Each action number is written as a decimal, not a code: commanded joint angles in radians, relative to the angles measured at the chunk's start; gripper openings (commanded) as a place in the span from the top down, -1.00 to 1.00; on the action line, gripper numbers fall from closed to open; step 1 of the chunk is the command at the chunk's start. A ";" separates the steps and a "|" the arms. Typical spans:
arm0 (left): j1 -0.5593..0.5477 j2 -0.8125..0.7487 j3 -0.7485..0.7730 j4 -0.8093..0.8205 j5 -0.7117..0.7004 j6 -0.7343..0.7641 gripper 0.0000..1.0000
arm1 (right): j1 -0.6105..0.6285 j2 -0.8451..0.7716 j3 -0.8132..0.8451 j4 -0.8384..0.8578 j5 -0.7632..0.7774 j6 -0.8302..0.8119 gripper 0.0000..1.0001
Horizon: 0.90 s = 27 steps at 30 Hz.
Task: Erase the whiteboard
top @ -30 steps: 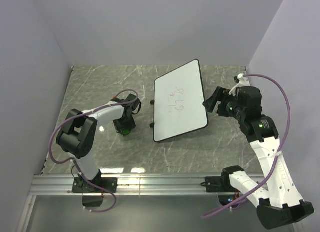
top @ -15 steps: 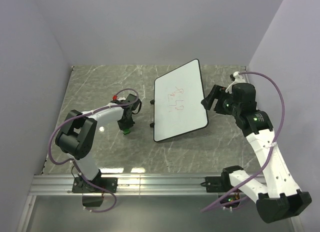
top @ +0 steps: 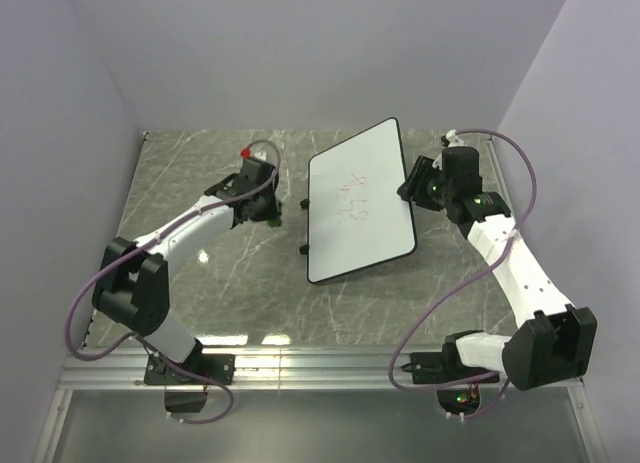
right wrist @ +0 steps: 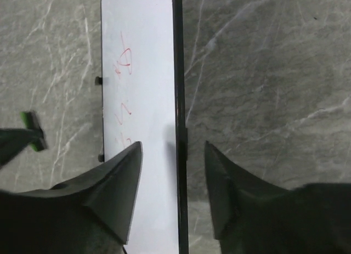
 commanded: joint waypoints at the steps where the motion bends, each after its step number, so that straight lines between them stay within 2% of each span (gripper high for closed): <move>1: -0.003 -0.071 0.119 0.189 0.207 0.139 0.99 | 0.002 0.030 0.037 0.082 0.014 0.013 -0.09; 2: -0.003 -0.074 0.131 0.223 0.310 0.154 0.99 | 0.002 0.049 0.036 0.086 0.007 0.018 0.07; 5: -0.005 -0.043 0.190 0.289 0.449 0.191 0.99 | 0.004 0.070 0.026 0.100 -0.009 0.025 0.44; 6: -0.008 -0.001 0.234 0.295 0.538 0.192 0.99 | 0.002 0.072 0.025 0.106 -0.009 0.027 0.49; 7: -0.015 0.020 0.253 0.303 0.573 0.192 0.99 | 0.004 0.075 0.022 0.108 -0.013 0.027 0.50; 8: -0.021 0.055 0.269 0.318 0.598 0.192 0.99 | 0.002 0.080 0.019 0.108 -0.015 0.026 0.72; 11: -0.063 0.105 0.328 0.362 0.667 0.199 0.99 | 0.002 0.089 0.022 0.100 -0.015 0.021 1.00; 14: -0.109 0.174 0.397 0.355 0.742 0.208 0.99 | 0.004 0.090 0.025 0.100 -0.017 0.018 1.00; 17: -0.164 0.216 0.429 0.321 0.741 0.241 0.99 | 0.002 0.096 0.036 0.092 -0.023 0.012 1.00; 27: -0.245 0.230 0.345 0.358 0.697 0.249 0.99 | 0.002 0.127 0.066 0.069 -0.046 -0.016 1.00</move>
